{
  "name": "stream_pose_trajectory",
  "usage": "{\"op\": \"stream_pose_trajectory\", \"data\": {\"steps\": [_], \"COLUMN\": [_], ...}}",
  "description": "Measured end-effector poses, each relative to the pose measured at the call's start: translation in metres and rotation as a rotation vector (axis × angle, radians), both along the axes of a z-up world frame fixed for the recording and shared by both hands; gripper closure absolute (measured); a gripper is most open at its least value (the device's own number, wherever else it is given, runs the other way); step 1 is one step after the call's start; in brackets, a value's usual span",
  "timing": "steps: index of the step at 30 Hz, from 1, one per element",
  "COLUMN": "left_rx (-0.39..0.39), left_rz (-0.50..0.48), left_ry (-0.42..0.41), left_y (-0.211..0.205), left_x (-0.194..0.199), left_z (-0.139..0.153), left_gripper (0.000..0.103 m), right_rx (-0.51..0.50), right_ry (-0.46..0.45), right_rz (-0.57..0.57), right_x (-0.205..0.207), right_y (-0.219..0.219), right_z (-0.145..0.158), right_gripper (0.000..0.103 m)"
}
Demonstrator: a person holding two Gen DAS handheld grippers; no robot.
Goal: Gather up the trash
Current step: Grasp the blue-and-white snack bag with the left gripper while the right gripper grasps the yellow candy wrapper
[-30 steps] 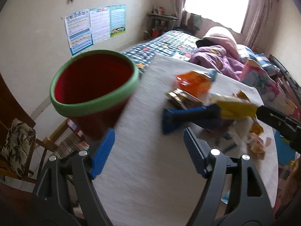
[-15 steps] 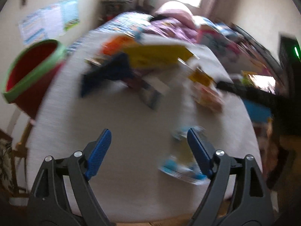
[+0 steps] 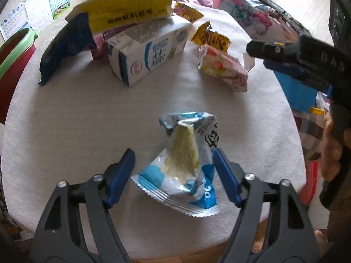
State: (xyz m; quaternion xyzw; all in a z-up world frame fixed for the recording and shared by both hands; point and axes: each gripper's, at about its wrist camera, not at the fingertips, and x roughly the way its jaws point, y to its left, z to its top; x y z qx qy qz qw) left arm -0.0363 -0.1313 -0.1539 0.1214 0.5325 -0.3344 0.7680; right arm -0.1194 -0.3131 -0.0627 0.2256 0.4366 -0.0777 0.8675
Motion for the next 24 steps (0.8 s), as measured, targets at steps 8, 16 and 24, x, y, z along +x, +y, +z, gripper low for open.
{"op": "stream_pose_trajectory", "data": {"steps": [8, 16, 24], "left_rx": [0.004, -0.032, -0.053], "left_rz": [0.042, 0.212, 0.241], "left_ry": [-0.044, -0.062, -0.076], "left_y": [0.011, 0.049, 0.059], "left_x": [0.005, 0.025, 0.029], "left_z": [0.013, 0.023, 0.028], "left_gripper": [0.07, 0.07, 0.051], "right_rx": [-0.027, -0.076, -0.102], "right_ry": [-0.001, 0.041, 0.108], "right_rz": [0.031, 0.083, 0.121], "right_x": [0.026, 0.064, 0.082], "right_y": [-0.013, -0.022, -0.014], "right_z": [0.003, -0.006, -0.031], "right_gripper": [0.048, 0.05, 0.06]}}
